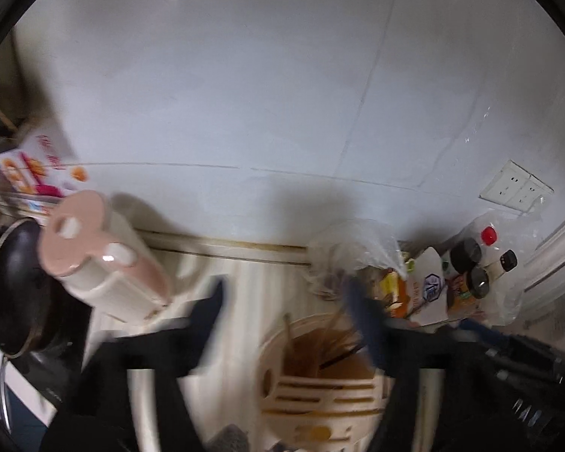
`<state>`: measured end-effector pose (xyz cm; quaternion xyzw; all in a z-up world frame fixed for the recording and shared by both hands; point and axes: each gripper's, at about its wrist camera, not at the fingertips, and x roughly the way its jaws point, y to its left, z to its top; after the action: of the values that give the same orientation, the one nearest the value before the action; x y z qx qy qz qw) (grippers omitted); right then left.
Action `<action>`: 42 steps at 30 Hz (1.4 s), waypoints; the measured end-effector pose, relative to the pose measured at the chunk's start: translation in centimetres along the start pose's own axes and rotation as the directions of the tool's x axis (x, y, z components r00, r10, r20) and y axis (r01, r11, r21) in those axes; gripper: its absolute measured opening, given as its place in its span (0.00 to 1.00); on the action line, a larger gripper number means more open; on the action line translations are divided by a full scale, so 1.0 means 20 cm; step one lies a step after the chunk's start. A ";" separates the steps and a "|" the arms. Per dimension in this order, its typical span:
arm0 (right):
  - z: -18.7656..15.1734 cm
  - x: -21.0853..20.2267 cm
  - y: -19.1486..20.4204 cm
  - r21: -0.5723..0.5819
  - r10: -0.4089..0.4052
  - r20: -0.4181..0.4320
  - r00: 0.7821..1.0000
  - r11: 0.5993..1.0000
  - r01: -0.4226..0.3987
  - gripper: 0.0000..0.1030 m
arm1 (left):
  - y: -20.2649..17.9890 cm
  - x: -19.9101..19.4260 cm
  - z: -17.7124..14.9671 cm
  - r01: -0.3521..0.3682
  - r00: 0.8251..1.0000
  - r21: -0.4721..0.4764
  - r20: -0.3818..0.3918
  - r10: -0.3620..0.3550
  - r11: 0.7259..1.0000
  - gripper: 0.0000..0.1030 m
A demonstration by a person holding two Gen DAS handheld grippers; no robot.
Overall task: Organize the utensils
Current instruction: 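Open both tools to drop the chopsticks into the holder, then grasp a light wooden chopstick with the right tool while the left tool grasps a black one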
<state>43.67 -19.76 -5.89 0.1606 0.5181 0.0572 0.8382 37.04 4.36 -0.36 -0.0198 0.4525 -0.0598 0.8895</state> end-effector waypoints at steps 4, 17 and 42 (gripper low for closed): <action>-0.08 -0.11 -0.05 0.005 -0.046 0.057 0.997 0.999 0.046 0.55 | 0.09 -0.13 -0.11 -0.043 0.998 -0.023 0.053 0.045 0.999 0.92; -0.76 0.09 -0.42 0.048 -0.197 -0.043 0.980 0.979 0.199 0.77 | 0.04 0.14 -0.90 -0.237 0.961 0.063 -0.135 0.243 0.970 1.00; -1.28 0.73 -0.64 -0.016 -0.336 -0.382 0.861 0.934 0.357 0.07 | -0.21 0.74 -1.56 -0.098 0.854 0.190 -0.489 0.181 0.977 0.99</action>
<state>26.74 -22.62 -33.14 0.0737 0.6917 -0.0789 0.7141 20.08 -1.03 -30.33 0.1000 0.6628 -0.0338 0.7414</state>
